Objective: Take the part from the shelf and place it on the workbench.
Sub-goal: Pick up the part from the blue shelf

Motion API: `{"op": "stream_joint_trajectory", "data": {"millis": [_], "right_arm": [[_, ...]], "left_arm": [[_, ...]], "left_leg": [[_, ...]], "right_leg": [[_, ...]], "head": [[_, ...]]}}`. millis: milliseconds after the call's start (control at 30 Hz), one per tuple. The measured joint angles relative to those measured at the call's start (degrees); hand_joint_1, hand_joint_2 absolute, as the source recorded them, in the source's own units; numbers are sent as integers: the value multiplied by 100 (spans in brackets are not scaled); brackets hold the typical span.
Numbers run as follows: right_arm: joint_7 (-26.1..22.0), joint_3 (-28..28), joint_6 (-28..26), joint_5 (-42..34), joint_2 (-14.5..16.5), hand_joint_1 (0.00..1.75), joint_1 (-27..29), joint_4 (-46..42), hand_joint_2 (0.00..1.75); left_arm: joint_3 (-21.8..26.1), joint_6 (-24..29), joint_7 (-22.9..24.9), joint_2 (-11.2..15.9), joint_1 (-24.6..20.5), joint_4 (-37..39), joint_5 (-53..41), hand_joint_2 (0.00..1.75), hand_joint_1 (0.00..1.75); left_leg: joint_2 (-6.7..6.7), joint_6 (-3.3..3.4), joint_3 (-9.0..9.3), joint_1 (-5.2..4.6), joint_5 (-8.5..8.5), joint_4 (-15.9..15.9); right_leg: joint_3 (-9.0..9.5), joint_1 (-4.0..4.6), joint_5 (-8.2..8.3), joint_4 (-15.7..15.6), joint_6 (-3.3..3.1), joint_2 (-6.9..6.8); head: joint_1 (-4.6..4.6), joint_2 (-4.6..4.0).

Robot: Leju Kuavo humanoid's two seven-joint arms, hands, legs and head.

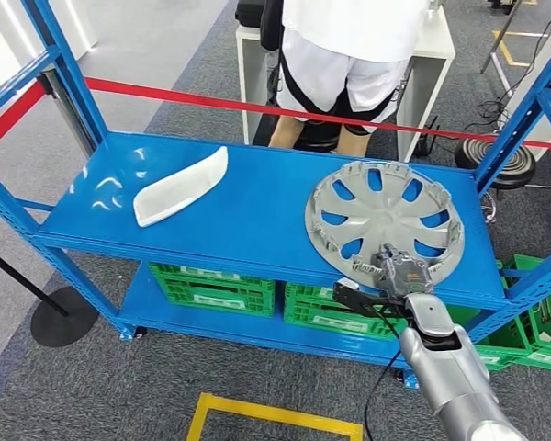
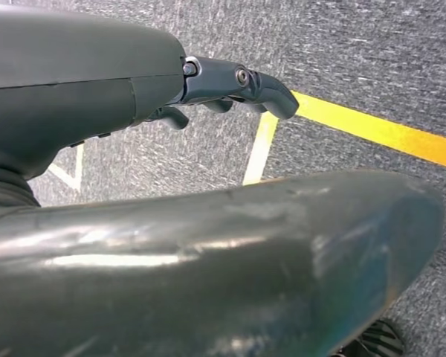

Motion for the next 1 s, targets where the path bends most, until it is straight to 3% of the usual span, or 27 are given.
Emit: {"op": "stream_joint_trajectory", "data": {"millis": [33,167,733,800,900,1000], "right_arm": [[-1,-8,0,1,0,138,6,-3,175],[-6,-21,-7,1,0,175,18,-24,175],[-214,-215,-268,175,2,175,376,-463,175],[-328,-237,-363,171,7,175,661,-922,175],[-443,-174,-508,181,28,175,1535,-2510,175],[-307,3,-315,176,31,175,2060,-3898,175]], "left_arm": [[1,1,0,0,-2,0,0,0,0],[1,5,0,0,-26,0,4,0,0],[149,104,-73,-20,-74,0,173,0,0],[218,149,-77,-38,-67,0,263,0,0],[403,251,-85,-90,-37,0,463,0,0],[527,301,-85,-125,-21,0,521,0,0]], "left_leg": [[0,1,11,0,-4,0],[1,9,28,-3,-17,0],[-3,20,65,-4,-46,0],[-10,21,51,-4,-44,0],[-27,22,-15,-5,-37,1],[-17,18,-64,-5,-38,0]], "right_leg": [[11,0,-6,-1,1,0],[33,-2,-12,-5,4,2],[76,-4,-29,-5,2,-4],[83,-4,-7,-2,23,-13],[42,-7,20,12,45,-29],[-25,-9,21,20,40,-13]], "head": [[0,0],[-1,1],[1,1],[1,1],[2,1],[-2,0]]}}
